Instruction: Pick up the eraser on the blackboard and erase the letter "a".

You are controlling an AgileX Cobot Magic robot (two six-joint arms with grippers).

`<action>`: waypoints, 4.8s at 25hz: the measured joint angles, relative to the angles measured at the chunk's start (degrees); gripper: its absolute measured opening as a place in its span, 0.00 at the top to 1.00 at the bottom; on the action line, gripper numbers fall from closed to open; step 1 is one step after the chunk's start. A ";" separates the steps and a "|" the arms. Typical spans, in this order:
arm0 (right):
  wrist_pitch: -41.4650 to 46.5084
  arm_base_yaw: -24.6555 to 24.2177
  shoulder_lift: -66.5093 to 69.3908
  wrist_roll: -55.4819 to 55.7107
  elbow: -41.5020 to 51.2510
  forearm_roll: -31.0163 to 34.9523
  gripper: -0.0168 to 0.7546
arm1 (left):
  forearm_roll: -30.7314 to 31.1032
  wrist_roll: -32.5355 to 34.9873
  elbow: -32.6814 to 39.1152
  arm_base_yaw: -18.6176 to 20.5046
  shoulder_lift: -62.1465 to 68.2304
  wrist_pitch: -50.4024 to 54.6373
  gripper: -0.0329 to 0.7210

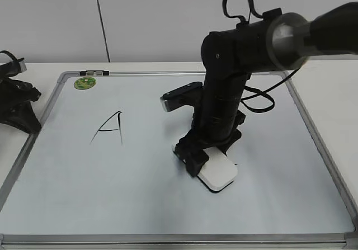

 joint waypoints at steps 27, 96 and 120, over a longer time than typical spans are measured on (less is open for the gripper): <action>-1.31 -6.45 0.00 1.26 0.00 -7.43 0.30 | 0.00 0.00 0.00 0.00 0.00 0.00 0.91; 1.84 -27.94 -7.08 8.82 0.47 -3.81 0.30 | 0.10 0.00 0.00 0.00 0.00 0.00 0.91; -3.86 -28.57 -0.95 10.69 0.50 -2.79 0.21 | 0.10 0.00 0.00 0.00 0.00 0.00 0.91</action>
